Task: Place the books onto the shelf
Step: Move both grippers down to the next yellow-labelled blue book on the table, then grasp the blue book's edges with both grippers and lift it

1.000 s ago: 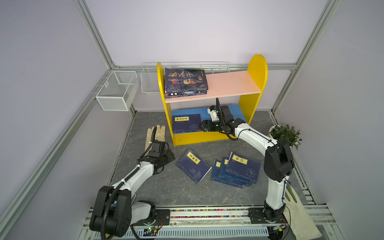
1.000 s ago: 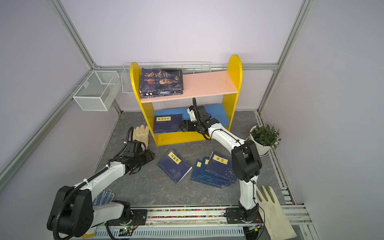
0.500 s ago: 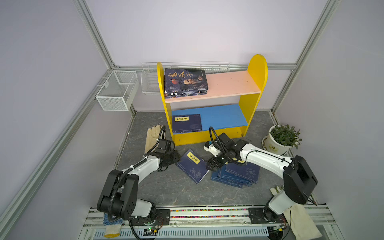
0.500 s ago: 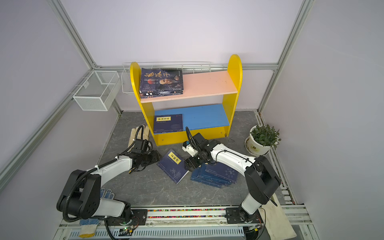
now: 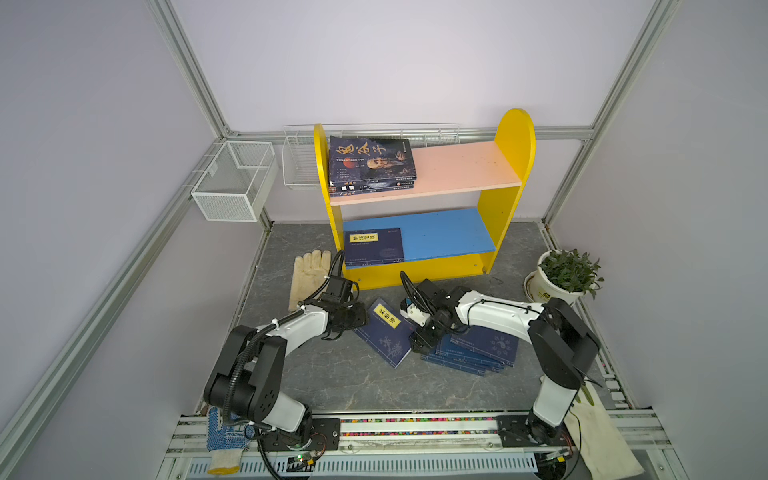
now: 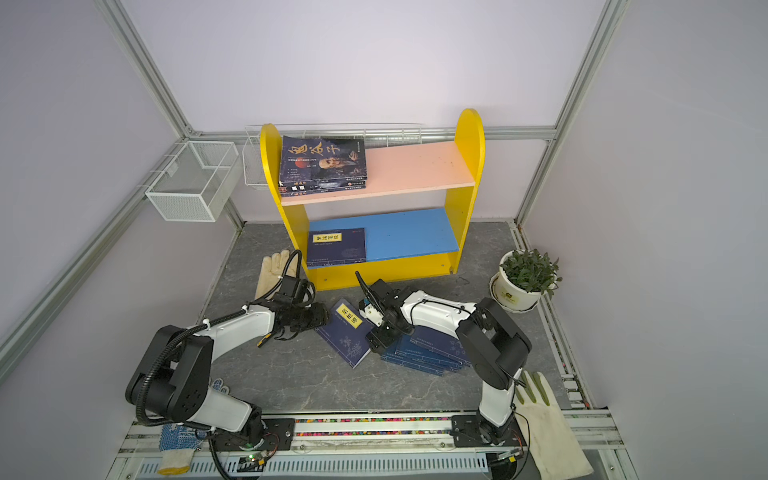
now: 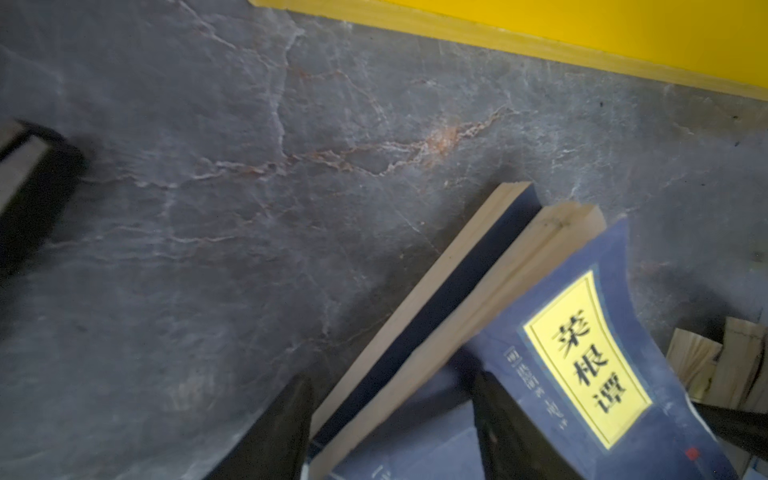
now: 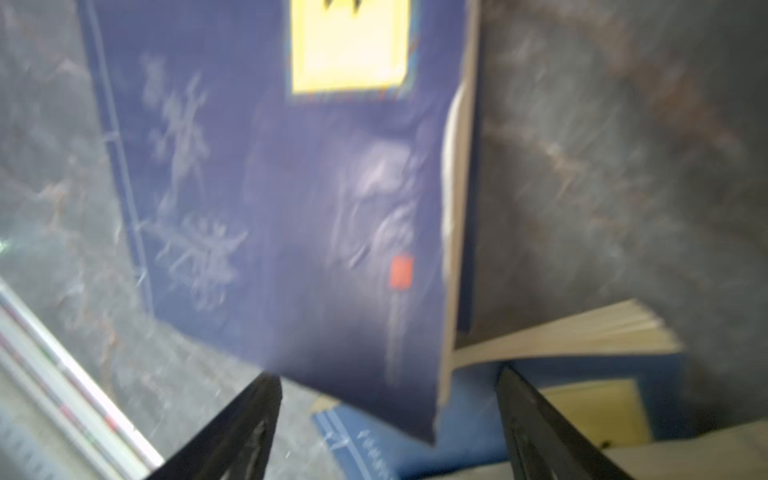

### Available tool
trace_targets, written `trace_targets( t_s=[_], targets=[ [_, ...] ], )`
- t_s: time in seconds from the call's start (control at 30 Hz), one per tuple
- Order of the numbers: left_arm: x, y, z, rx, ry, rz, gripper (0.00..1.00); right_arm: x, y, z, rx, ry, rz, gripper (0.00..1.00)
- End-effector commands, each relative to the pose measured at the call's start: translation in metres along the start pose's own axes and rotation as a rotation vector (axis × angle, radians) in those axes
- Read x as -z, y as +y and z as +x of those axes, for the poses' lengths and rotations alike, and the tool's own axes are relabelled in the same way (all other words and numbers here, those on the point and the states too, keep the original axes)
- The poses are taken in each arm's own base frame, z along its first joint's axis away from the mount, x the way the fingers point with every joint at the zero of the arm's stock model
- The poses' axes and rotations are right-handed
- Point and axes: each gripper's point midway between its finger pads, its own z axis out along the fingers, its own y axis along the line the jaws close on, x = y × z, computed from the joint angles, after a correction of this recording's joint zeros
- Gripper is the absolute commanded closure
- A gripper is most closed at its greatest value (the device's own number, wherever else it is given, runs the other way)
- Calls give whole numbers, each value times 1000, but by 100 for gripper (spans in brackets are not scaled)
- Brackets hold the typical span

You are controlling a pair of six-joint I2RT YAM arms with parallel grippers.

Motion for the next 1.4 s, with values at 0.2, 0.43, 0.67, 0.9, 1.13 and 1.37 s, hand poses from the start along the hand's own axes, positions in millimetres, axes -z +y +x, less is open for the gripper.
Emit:
trace_targets(
  t_s=[0.2, 0.43, 0.67, 0.9, 1.13, 1.37],
  targets=[
    [-5, -34, 14, -128, 94, 90, 44, 20, -59, -73, -216, -212, -2, 15],
    [-12, -47, 28, -190, 160, 92, 49, 50, -75, -78, -340, -316, -125, 16],
    [-15, -47, 29, -188, 174, 87, 51, 53, -80, -60, -401, -328, -179, 18],
    [-16, -39, 27, -178, 167, 41, 51, 69, -109, -61, -465, -399, -113, 20],
    [-17, -36, 24, -177, 149, 23, 51, 57, -95, -75, -419, -403, -196, 22],
    [-20, -36, 24, -177, 153, 20, 55, 35, -98, -100, -428, -439, -254, 28]
  ],
)
